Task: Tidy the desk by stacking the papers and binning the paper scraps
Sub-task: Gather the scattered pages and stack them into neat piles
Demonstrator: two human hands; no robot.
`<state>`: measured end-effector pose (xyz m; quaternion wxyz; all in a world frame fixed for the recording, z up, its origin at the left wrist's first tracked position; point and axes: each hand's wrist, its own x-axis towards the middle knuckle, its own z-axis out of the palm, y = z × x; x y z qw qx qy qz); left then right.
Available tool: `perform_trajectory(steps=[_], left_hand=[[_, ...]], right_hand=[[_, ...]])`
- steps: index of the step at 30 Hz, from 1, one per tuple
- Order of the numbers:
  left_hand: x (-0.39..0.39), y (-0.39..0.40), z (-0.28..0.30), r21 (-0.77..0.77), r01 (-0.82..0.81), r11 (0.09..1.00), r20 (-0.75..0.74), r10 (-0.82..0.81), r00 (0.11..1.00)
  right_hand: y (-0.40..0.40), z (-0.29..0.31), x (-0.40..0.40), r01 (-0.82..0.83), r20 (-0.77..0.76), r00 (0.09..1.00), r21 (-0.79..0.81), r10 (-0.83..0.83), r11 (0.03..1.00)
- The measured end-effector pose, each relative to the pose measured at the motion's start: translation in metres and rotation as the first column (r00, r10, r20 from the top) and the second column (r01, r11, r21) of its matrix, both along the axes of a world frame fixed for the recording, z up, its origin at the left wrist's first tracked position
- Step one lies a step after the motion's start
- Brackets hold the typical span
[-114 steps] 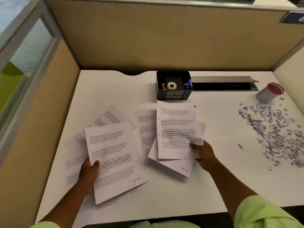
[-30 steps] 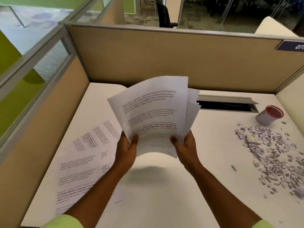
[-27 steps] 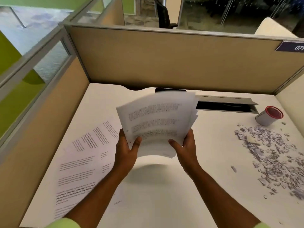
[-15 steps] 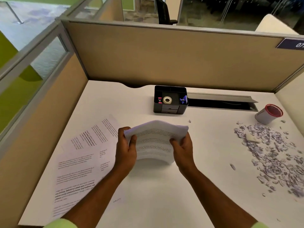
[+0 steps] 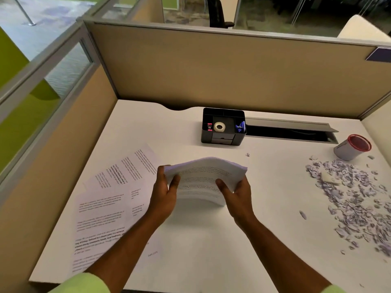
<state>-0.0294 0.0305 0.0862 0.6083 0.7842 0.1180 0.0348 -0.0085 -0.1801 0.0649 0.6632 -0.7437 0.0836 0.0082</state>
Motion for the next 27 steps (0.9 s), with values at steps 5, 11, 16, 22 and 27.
perform_trajectory(steps=[5, 11, 16, 22, 27], left_hand=[[-0.008, -0.004, -0.018, 0.034, 0.029, 0.999, -0.081, -0.027, 0.996], [-0.009, -0.010, -0.022, 0.021, 0.113, 0.993, -0.148, -0.109, 0.983], [0.003, -0.019, -0.011, -0.013, -0.003, 1.000, -0.190, 0.001, 0.982], [0.004, -0.009, -0.014, -0.221, -0.469, 0.855, -0.375, 0.369, 0.850], [0.003, -0.001, -0.026, -0.498, -0.327, 0.803, -0.313, 0.185, 0.932]], right_hand=[[-0.002, -0.001, -0.002, 0.021, -0.049, 0.999, 0.007, -0.020, 1.000], [-0.002, -0.013, -0.009, 0.023, -0.116, 0.993, -0.052, -0.029, 0.998], [0.001, -0.008, 0.000, 0.140, -0.097, 0.984, -0.095, -0.149, 0.986], [0.002, 0.015, 0.009, 0.237, -0.201, 0.968, 0.533, -0.150, 0.813], [0.003, 0.016, 0.005, 0.258, -0.253, 0.959, 0.597, -0.127, 0.760]])
